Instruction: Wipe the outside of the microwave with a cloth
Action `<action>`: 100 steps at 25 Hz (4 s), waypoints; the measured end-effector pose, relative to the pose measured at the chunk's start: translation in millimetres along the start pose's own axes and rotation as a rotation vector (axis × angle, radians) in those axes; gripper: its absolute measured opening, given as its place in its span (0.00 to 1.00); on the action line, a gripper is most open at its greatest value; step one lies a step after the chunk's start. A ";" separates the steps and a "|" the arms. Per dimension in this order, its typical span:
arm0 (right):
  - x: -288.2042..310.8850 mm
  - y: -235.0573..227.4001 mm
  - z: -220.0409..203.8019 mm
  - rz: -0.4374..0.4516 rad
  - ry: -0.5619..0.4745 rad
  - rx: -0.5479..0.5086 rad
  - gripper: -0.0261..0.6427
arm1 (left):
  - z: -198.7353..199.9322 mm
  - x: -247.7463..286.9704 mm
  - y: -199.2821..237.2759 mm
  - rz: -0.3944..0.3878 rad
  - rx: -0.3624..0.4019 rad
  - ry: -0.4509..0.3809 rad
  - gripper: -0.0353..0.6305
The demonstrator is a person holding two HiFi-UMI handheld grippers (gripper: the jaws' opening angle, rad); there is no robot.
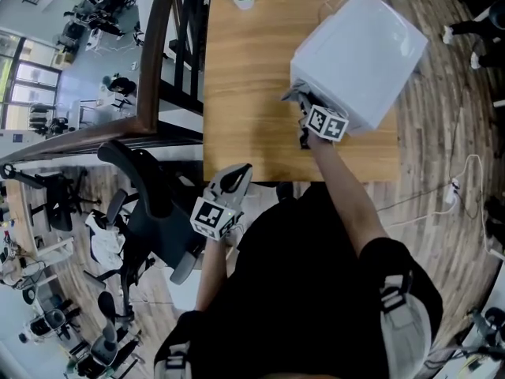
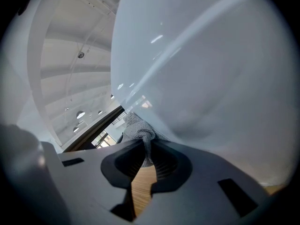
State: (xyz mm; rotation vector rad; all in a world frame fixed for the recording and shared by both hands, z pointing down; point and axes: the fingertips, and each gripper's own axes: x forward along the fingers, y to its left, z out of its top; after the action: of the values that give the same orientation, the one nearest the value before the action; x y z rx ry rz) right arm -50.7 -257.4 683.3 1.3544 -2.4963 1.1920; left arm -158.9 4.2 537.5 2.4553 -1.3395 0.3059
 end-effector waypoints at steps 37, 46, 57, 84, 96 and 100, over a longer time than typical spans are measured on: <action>-95.1 -52.5 -0.2 -0.061 -0.058 0.011 0.10 | 16.1 31.7 -27.5 -0.155 0.060 0.028 0.06; -127.2 -62.3 7.1 -0.078 -0.091 0.012 0.10 | 19.7 35.9 -28.0 -0.179 0.074 0.023 0.06; -161.2 -79.8 12.1 -0.111 -0.135 0.041 0.10 | 22.0 39.1 -35.7 -0.203 0.087 0.022 0.06; -219.3 -120.6 9.4 -0.206 -0.210 0.138 0.10 | 15.7 39.0 -46.4 -0.217 0.071 0.023 0.06; -215.2 -131.5 -8.2 -0.224 -0.158 0.160 0.10 | 13.9 39.9 -51.5 -0.216 0.065 0.033 0.06; -199.7 -138.2 -19.4 -0.228 -0.127 0.164 0.10 | 11.9 40.5 -48.1 -0.205 0.068 0.035 0.06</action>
State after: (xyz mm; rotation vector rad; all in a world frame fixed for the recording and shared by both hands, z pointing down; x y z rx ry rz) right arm 167.6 -150.7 701.9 1.7518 -2.2836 1.3209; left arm -96.2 -7.4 531.5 2.6034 -1.0684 0.3473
